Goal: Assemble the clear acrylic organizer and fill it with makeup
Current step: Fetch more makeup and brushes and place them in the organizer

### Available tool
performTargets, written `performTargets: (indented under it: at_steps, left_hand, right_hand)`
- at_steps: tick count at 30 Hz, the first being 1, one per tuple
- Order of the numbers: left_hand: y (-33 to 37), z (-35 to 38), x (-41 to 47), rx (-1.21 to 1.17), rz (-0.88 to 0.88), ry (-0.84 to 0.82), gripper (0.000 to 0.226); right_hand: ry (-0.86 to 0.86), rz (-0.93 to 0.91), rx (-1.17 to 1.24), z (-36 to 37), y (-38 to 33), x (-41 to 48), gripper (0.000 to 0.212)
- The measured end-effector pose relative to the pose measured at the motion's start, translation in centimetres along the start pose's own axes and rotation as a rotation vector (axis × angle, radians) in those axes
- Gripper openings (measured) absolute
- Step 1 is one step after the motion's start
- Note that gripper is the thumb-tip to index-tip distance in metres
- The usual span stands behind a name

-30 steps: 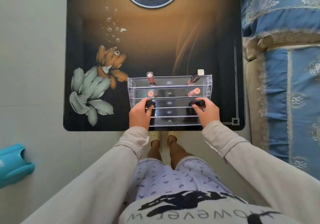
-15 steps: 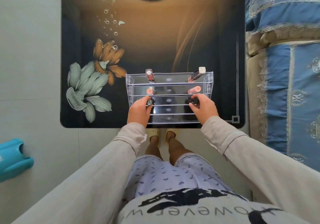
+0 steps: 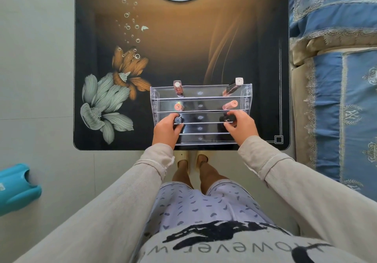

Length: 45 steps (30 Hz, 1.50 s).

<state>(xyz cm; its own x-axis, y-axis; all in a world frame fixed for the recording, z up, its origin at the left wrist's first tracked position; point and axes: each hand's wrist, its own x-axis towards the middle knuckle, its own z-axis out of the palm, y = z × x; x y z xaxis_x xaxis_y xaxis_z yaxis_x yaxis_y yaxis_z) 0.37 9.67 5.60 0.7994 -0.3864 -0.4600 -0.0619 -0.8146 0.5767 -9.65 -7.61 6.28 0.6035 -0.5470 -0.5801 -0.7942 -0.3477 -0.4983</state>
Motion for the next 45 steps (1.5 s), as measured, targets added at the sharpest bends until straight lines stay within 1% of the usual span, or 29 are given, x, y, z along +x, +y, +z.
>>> performTargets:
  at_steps: [3, 8, 11, 14, 16, 19, 21, 22, 26, 29, 31, 35, 36, 39, 40, 42, 43, 45]
  left_hand:
    - [0.0, -0.1, -0.2, -0.050, -0.027, 0.007, 0.038]
    - [-0.7, -0.6, -1.2, -0.029, -0.005, 0.032, 0.044]
    - [-2.1, -1.4, -2.3, 0.058, 0.046, 0.087, 0.036]
    - [-4.2, -2.2, -3.6, 0.167, 0.044, 0.095, 0.021]
    - [-5.9, -2.5, -4.4, 0.177, -0.028, 0.026, 0.013]
    - [-8.5, -2.9, -5.8, 0.197, -0.194, -0.181, 0.017]
    - [-10.2, -3.1, -7.0, 0.261, -0.235, -0.320, 0.018]
    - [-11.0, -3.2, -7.6, 0.284, -0.246, -0.362, 0.018]
    - [-13.1, -3.7, -9.2, 0.279, -0.288, -0.443, 0.020]
    - [-14.0, -4.2, -9.9, 0.273, -0.300, -0.483, 0.019]
    - [-14.5, -4.6, -10.2, 0.248, -0.312, -0.457, 0.020]
    - [-15.1, -5.1, -10.9, 0.186, -0.355, -0.366, 0.038]
    - [-15.1, -5.2, -11.1, 0.166, -0.370, -0.344, 0.036]
    - [-15.5, -5.0, -12.2, 0.119, -0.411, -0.281, 0.019]
    - [-15.7, -4.8, -12.7, 0.098, -0.436, -0.261, 0.018]
    - [-16.1, -4.1, -13.9, 0.035, -0.502, -0.224, 0.021]
    - [-16.2, -3.5, -14.7, 0.001, -0.537, -0.202, 0.023]
    - [-16.2, -2.1, -16.7, -0.059, -0.609, -0.159, 0.023]
  right_hand:
    - [0.003, -0.012, -0.009, 0.0, 0.0, -0.1, 0.035]
    - [0.046, 0.001, 0.010, -0.2, 0.2, -0.8, 0.038]
    - [0.110, 0.031, 0.038, -0.1, 0.9, -2.0, 0.041]
    - [0.146, 0.046, 0.033, 0.4, 2.2, -3.7, 0.041]
    - [0.141, 0.075, 0.022, 0.9, 3.4, -4.9, 0.036]
    - [0.078, 0.176, 0.041, 1.9, 5.5, -7.0, 0.023]
    - [0.008, 0.248, 0.031, 2.8, 6.6, -8.5, 0.020]
    - [-0.028, 0.276, 0.023, 3.3, 7.1, -9.3, 0.020]
    - [-0.175, 0.387, 0.003, 4.8, 8.5, -11.5, 0.023]
    - [-0.205, 0.478, 0.059, 5.6, 9.2, -12.6, 0.024]
    - [-0.180, 0.499, 0.075, 5.7, 9.4, -12.6, 0.024]
    - [-0.220, 0.468, 0.014, 5.5, 8.9, -11.9, 0.024]
    - [-0.237, 0.445, -0.008, 5.4, 8.7, -11.5, 0.024]
    - [-0.305, 0.378, -0.087, 5.0, 8.0, -10.7, 0.020]
    - [-0.328, 0.360, -0.107, 4.8, 7.8, -10.4, 0.015]
    - [-0.355, 0.327, -0.159, 4.1, 7.3, -9.7, 0.006]
    - [-0.363, 0.304, -0.204, 3.7, 7.2, -9.3, 0.009]
    - [-0.391, 0.247, -0.290, 3.3, 7.1, -8.4, 0.021]
